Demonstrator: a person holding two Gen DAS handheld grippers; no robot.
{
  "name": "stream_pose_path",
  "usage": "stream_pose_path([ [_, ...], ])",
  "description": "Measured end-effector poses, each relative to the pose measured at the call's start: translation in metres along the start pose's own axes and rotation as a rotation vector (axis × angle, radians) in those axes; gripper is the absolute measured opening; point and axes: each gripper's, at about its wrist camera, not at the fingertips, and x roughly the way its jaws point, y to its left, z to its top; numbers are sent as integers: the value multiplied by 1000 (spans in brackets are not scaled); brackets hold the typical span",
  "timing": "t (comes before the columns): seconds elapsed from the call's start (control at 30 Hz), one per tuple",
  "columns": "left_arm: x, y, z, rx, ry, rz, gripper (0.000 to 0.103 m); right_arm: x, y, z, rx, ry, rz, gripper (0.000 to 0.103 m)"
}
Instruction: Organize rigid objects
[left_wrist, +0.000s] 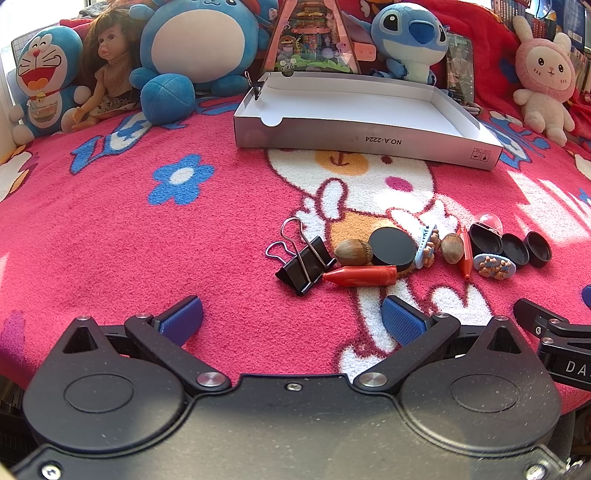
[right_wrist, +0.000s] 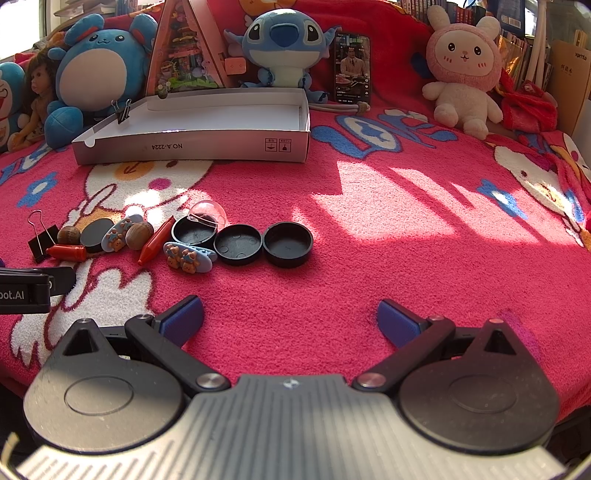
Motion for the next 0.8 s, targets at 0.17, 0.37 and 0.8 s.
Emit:
stream_pose_path([
  [0.17,0,0,0,-1,0,1,103,0,0,0,0,0,0,103],
  [0.37,0,0,0,0,-1,0,103,-1,0,-1,4,-5,0,103],
  [0.8,-2,7,-2,-8,-19,-4,103,-4,-5,-9,11,-61,13,103],
])
